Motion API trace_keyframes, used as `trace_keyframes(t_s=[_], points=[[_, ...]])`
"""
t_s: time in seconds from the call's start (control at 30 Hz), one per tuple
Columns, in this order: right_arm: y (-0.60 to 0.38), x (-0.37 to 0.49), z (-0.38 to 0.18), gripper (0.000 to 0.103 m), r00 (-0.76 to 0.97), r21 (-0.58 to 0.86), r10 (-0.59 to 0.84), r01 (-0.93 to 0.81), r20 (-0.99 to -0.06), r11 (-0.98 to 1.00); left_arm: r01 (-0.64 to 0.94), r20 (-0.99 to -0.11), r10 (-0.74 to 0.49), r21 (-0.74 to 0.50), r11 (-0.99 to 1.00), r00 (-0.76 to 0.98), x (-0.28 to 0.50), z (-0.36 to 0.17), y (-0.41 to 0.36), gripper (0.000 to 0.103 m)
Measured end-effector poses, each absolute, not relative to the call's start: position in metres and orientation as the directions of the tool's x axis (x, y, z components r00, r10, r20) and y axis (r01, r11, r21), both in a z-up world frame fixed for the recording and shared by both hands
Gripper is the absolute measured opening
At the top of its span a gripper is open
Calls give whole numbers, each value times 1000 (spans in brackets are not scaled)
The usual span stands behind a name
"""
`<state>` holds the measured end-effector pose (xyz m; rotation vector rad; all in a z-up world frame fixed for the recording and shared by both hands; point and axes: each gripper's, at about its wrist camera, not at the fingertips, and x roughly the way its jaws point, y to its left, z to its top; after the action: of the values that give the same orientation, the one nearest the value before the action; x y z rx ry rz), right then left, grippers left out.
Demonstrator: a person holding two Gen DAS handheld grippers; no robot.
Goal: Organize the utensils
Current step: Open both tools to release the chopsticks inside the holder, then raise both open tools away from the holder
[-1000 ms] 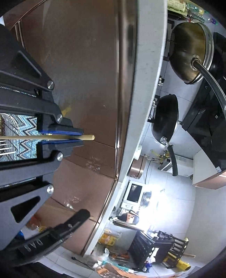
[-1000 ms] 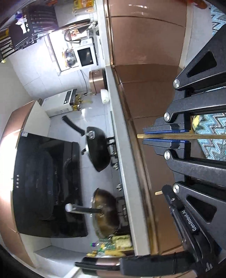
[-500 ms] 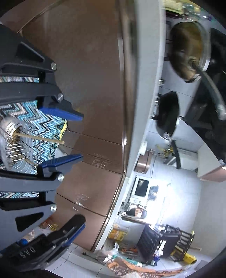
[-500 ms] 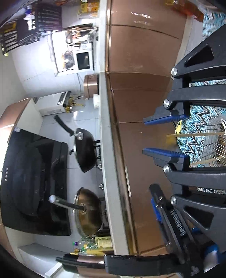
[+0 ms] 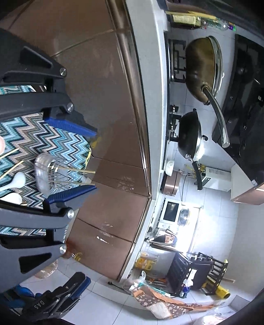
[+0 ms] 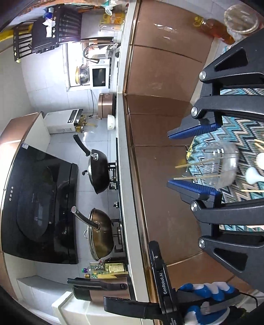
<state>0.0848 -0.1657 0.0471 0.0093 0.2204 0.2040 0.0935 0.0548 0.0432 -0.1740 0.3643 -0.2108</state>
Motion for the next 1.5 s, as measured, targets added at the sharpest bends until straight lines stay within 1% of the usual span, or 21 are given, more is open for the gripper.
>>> trace_keyframes(t_s=[0.13,0.27,0.67,0.83,1.1,1.5], points=[[-168,58,51,44,956,26,190,-189,-224,982,177,-342,-239,-205,963,909,75,44,58,48],[-172,40,55,48,960,24,183,-182,-213,983,178,-346,-236,-192,965,908,57,49,55,48],[-200,-3,55,53,961,68,193,-183,-200,981,177,-352,-225,-164,970,909,2,66,34,49],[-203,-10,51,54,957,80,198,-185,-211,979,171,-365,-225,-173,970,904,-6,66,32,49],[-201,-20,49,55,955,69,204,-194,-214,979,160,-342,-220,-194,968,913,-14,77,35,50],[-208,-20,42,56,952,79,194,-181,-238,980,166,-352,-236,-218,962,906,-11,74,33,50]])
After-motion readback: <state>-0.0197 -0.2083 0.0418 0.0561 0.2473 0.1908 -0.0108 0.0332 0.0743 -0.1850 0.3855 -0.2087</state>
